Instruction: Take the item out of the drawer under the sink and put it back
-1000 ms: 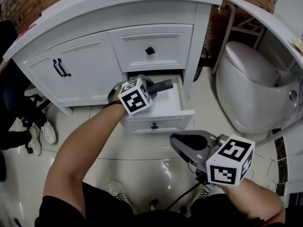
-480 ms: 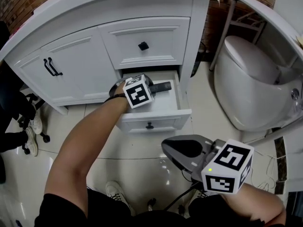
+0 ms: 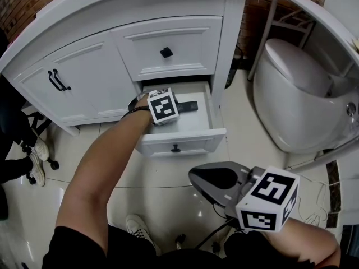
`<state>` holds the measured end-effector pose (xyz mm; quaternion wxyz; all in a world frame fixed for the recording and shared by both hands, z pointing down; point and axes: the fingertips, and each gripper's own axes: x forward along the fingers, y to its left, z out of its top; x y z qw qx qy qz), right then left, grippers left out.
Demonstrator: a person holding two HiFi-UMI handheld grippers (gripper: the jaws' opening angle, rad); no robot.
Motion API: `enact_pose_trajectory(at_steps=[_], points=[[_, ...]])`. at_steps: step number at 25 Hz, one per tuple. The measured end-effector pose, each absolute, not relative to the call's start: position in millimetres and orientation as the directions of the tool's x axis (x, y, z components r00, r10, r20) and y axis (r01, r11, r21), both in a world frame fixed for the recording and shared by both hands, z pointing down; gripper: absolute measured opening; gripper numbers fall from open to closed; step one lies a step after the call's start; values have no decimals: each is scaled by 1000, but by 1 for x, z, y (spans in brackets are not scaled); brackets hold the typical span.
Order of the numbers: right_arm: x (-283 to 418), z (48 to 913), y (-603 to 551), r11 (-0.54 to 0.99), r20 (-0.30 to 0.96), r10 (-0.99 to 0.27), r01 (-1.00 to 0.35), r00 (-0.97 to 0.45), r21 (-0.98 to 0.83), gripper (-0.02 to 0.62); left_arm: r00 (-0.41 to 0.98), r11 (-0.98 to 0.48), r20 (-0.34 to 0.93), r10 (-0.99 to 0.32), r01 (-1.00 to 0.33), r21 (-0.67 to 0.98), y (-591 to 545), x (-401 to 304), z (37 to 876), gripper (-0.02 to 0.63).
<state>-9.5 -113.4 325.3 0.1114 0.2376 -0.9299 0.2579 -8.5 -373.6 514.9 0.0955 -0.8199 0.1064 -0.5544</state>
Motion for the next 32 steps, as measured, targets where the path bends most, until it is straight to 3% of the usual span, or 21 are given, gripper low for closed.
enact_pose_trajectory(at_steps=[11, 20, 32], points=[[-7, 323, -113, 751, 321, -387, -498, -864, -435, 3, 376, -972, 898, -230, -41, -232, -370, -3, 528, 170], [0, 322, -117, 744, 327, -416, -525, -848, -414, 3, 415, -960, 867, -274, -69, -271, -366, -3, 501, 186], [13, 310, -120, 723, 320, -503, -594, -803, -353, 3, 516, -916, 757, -401, -224, -332, -320, -18, 412, 44]])
